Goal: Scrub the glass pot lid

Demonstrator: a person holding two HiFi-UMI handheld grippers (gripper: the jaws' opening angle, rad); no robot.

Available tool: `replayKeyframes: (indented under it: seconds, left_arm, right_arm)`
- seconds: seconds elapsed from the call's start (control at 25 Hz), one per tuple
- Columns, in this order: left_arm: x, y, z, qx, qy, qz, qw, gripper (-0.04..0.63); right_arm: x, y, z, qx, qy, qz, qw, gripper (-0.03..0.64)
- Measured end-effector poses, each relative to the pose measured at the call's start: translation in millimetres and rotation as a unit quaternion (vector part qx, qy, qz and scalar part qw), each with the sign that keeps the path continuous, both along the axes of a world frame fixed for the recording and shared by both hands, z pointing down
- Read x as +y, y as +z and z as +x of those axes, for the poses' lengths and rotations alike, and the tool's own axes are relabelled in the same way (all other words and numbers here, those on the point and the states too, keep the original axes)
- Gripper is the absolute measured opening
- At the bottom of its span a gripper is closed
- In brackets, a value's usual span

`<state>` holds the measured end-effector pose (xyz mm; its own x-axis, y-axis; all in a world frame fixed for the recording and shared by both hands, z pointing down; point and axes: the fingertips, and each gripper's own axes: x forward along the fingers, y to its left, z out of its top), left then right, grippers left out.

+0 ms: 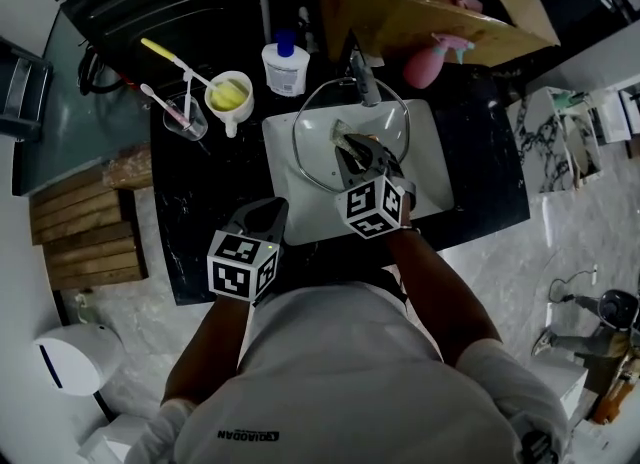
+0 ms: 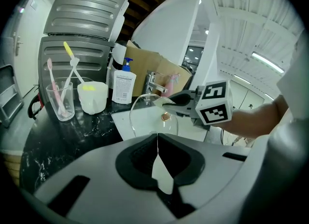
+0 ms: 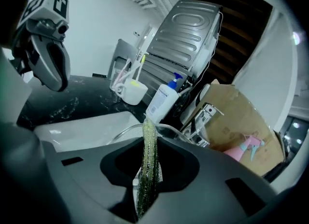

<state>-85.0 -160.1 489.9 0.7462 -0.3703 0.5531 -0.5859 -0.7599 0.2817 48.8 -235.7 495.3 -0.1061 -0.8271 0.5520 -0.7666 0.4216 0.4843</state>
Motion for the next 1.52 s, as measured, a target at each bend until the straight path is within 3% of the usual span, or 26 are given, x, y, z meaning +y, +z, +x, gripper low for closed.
replayKeyframes:
  seconds: [0.16,0.52,0.84,1.52]
  left_arm:
    - [0,3,-6,-0.002,-0.008,-0.004,1.0,0.015]
    - [-6,7,-25,-0.008,-0.038,-0.011,0.9992,0.015]
    - [-13,9,-37,-0.015,-0.055,-0.016,0.9983,0.015]
    - [-19,9,-44,-0.012,-0.081,-0.017,0.9965,0.015]
  right_arm:
    - [-35,7,19,0.055,0.019,0.013,0.998,0.094]
    - [-71,31,37,0.09,0.062,0.011,0.994,0.094]
    - [-88,46,32,0.106,0.04,0.007,0.994,0.1]
    - [-104,45,8,0.083,-0.009,0.01,0.996,0.107]
